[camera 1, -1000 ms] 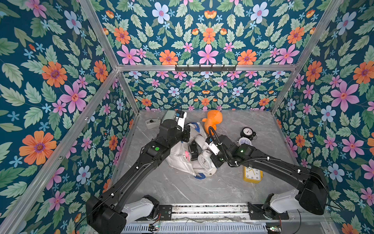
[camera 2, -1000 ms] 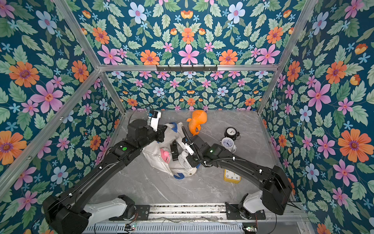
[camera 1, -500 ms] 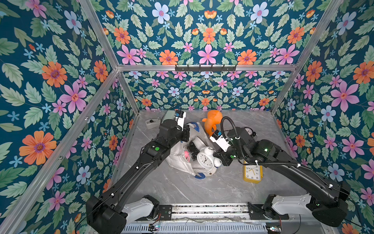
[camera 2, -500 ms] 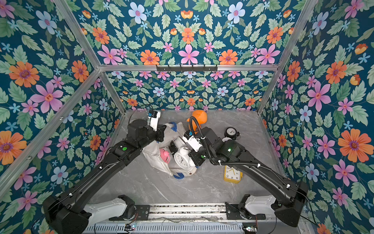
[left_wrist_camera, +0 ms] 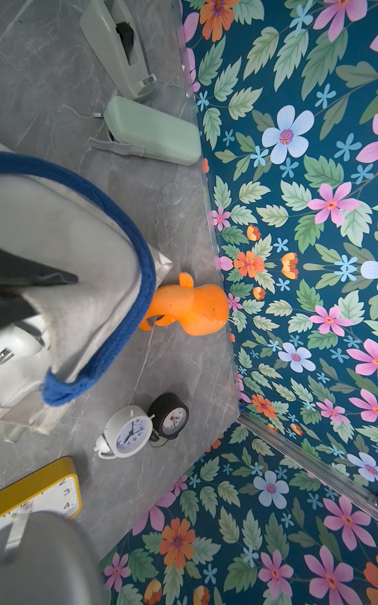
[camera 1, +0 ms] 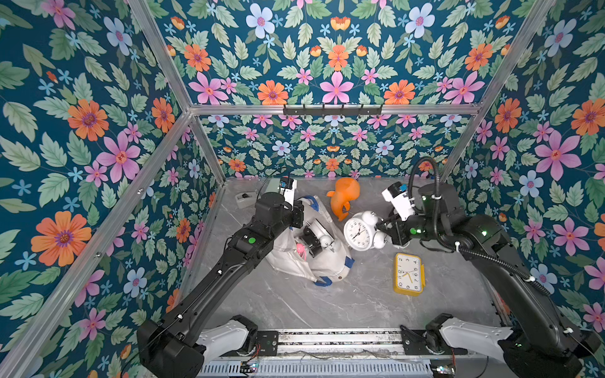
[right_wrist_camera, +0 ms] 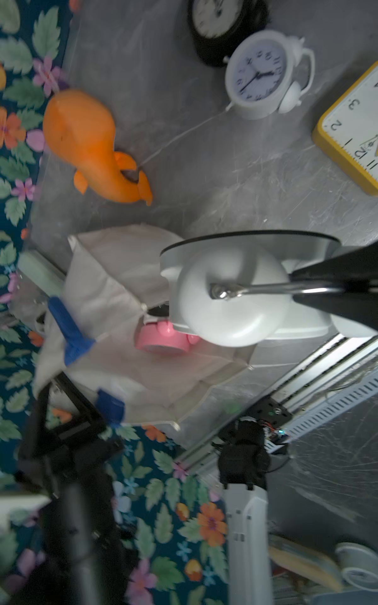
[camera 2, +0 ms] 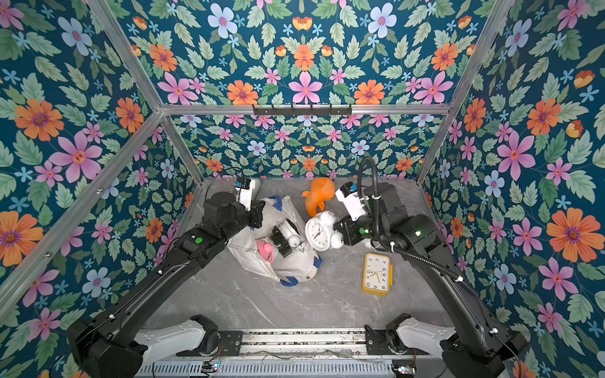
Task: Take the alarm clock out of the canvas bag
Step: Pick up the alarm from the canvas bag, then place the alarm at the center of the board.
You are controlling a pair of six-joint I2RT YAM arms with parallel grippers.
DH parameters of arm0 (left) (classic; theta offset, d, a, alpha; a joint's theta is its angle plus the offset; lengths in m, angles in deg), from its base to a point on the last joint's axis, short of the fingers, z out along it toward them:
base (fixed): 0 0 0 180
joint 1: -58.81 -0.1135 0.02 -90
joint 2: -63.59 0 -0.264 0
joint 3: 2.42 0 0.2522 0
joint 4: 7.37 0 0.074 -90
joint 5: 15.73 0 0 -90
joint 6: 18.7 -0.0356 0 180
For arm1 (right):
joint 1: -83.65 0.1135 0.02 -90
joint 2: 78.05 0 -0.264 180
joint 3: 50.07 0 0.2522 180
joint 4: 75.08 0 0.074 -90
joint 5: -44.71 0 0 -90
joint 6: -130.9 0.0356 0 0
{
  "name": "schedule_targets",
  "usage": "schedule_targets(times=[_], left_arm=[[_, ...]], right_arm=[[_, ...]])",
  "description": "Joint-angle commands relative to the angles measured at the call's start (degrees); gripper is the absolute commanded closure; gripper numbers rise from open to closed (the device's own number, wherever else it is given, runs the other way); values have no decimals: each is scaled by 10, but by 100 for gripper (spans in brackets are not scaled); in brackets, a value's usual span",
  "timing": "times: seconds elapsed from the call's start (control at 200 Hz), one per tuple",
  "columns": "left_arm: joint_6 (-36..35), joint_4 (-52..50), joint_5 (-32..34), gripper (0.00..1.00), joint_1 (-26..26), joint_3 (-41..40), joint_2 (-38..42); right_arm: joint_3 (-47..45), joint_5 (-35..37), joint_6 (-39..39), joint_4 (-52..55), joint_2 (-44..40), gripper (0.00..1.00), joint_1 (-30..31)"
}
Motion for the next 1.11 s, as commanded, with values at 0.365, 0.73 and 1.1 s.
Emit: schedule_targets(times=[0.365, 0.73, 1.1], left_arm=[[2, 20, 3, 100, 0, 12, 3], [6, 17, 7, 100, -1, 7, 12], [9, 19, 3, 100, -1, 4, 10]], right_arm=[[-63, 13, 97, -180, 100, 100, -129], [-71, -31, 129, -299, 232, 100, -159], [-45, -103, 204, -371, 362, 100, -182]])
